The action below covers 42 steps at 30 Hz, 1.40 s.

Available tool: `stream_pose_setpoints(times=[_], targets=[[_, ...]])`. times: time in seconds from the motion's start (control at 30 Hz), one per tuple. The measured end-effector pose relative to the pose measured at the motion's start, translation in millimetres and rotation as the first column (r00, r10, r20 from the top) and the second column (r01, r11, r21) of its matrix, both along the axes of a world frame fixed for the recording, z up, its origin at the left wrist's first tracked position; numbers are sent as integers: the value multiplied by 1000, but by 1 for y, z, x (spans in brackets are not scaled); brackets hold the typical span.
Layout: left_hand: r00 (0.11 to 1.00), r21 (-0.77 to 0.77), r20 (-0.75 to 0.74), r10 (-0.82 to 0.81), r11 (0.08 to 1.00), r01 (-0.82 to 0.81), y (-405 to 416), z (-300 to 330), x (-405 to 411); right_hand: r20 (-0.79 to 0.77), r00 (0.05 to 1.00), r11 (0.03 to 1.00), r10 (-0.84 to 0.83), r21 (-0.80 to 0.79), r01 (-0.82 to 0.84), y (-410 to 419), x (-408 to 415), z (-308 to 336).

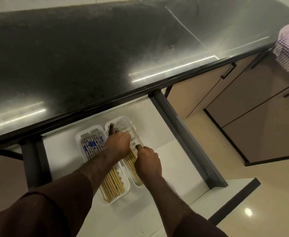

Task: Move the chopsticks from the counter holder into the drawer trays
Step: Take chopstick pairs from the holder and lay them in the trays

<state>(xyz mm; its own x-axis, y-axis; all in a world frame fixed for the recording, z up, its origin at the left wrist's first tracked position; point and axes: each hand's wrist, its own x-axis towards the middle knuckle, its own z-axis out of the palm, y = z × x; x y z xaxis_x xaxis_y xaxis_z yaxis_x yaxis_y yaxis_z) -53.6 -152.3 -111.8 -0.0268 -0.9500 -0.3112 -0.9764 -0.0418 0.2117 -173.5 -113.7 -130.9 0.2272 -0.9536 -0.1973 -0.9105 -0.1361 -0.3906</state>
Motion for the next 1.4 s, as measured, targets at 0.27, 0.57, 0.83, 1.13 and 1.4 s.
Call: stream_pose_setpoints(times=[0.27, 0.57, 0.83, 1.13, 1.4], targets=[[978, -122, -207, -20, 993, -5, 18, 53, 6, 157, 980, 975, -124, -162, 150, 4, -7, 61], [815, -265, -568, 119, 911, -317, 73, 160, 9, 296, 950, 924, -100, -327, 199, 37, -6, 170], [830, -555, -557, -27, 756, -348, 154, 255, 20, 341, 932, 811, 118, -575, 108, 109, -3, 273], [861, -759, -509, 6, 468, -453, 235, 361, 102, 292, 891, 637, 348, -770, 3, 162, 82, 377], [838, -776, -545, 34, 358, -520, 286, 387, 221, 274, 826, 539, 493, -841, -43, 196, 212, 419]])
